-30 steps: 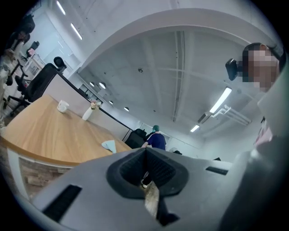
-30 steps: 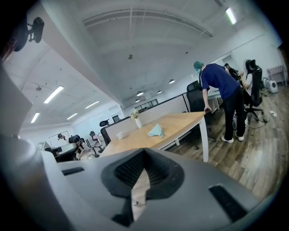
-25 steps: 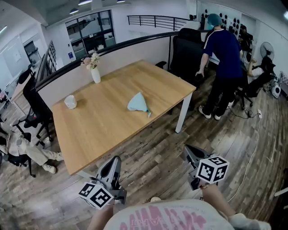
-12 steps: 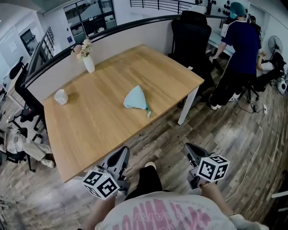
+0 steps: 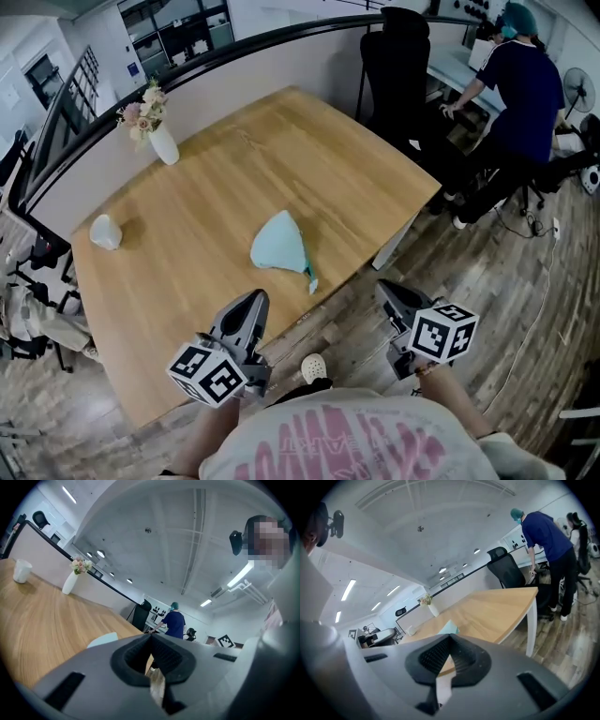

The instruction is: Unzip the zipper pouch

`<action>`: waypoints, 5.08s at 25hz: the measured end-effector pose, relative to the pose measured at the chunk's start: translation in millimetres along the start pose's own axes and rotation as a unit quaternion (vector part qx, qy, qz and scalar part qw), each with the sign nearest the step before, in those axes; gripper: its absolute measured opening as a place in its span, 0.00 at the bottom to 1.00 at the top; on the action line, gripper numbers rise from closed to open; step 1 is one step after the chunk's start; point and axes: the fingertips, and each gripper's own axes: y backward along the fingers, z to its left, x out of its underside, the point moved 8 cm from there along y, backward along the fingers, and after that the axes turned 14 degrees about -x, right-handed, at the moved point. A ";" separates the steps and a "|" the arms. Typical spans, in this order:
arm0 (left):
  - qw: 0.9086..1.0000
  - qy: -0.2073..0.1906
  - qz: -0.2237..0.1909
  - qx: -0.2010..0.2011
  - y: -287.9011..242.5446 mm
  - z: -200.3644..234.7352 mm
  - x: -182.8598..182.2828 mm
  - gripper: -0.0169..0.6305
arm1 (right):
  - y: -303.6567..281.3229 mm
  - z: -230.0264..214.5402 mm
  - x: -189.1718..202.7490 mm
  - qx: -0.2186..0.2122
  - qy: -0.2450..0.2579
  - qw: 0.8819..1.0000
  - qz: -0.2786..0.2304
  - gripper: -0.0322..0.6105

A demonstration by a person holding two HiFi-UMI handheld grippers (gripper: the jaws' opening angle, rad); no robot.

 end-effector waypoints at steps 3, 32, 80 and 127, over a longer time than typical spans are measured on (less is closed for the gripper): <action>1.000 -0.008 -0.007 -0.004 -24.8 16.6 -16.9 0.02 | -36.3 -7.9 -15.1 -0.017 0.008 1.000 0.012 0.05; 0.971 0.043 -0.074 -0.222 -27.5 72.4 -43.3 0.03 | -274.6 -58.8 -27.1 -0.134 0.037 0.940 0.310 0.08; 0.968 -0.128 -0.102 -0.192 -68.0 43.3 -159.7 0.06 | -311.9 123.3 -199.0 -0.530 0.060 0.815 0.225 0.19; 0.957 -0.158 -0.013 -0.241 -93.5 47.4 -136.2 0.05 | -326.0 135.1 -165.8 -0.438 0.050 0.864 0.243 0.05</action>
